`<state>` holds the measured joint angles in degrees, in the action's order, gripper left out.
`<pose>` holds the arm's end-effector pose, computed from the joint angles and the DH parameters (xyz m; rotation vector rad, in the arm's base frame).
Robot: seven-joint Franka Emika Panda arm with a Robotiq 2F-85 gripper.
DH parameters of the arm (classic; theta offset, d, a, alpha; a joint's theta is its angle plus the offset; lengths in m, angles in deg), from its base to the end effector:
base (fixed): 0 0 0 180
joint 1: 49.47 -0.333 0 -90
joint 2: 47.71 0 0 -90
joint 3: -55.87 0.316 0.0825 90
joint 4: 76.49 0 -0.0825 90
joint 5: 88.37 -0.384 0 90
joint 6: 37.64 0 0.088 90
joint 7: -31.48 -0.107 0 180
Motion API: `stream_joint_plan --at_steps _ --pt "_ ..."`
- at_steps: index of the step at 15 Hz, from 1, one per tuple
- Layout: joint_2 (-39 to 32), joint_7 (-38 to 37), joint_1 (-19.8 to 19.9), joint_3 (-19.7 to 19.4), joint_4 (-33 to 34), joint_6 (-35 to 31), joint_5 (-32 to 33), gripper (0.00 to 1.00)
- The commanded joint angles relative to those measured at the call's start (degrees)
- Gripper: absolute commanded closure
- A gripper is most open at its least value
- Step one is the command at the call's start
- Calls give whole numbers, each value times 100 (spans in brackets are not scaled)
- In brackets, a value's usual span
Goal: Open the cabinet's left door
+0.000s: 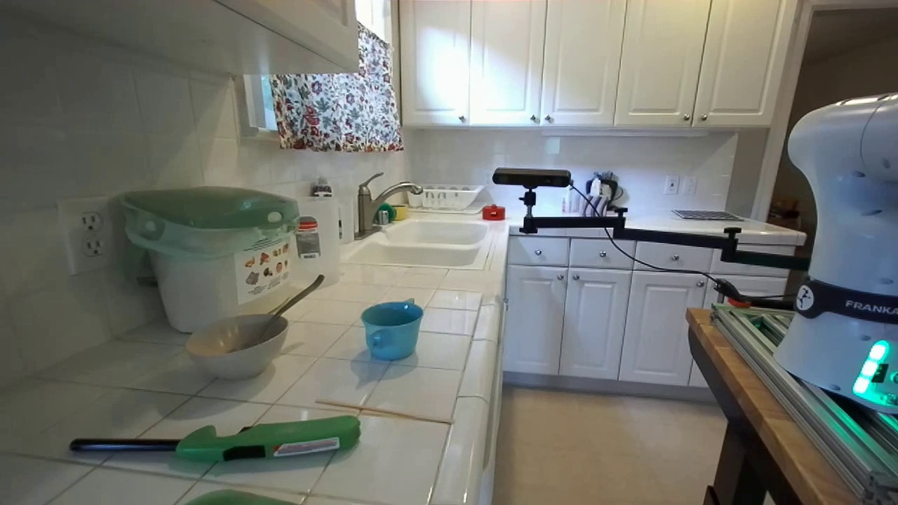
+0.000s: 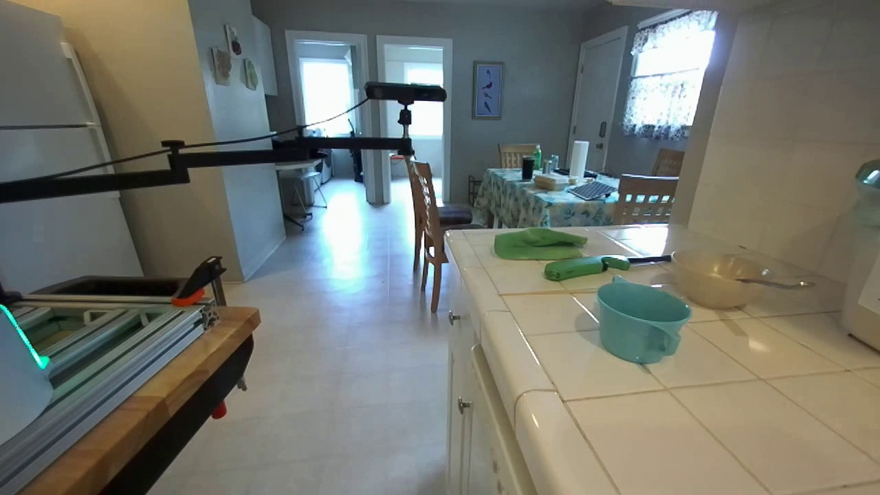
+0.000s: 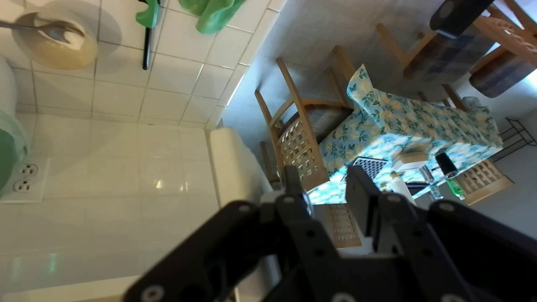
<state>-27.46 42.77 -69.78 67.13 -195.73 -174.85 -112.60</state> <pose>0.4144 0.2766 0.6465 -2.5085 -0.7027 -0.8070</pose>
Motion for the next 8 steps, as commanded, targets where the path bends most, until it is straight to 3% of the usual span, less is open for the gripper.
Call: stream_joint_plan --at_steps 1,4,5,6,8 --pt "-538 254 -447 67 828 339 -481 91" --pt "-754 286 -461 177 1030 430 -500 91" --pt "-822 302 -460 191 1107 461 -529 87" --pt "-858 350 -458 186 1146 474 -576 42" --pt "-902 428 -448 183 1222 516 -647 43"
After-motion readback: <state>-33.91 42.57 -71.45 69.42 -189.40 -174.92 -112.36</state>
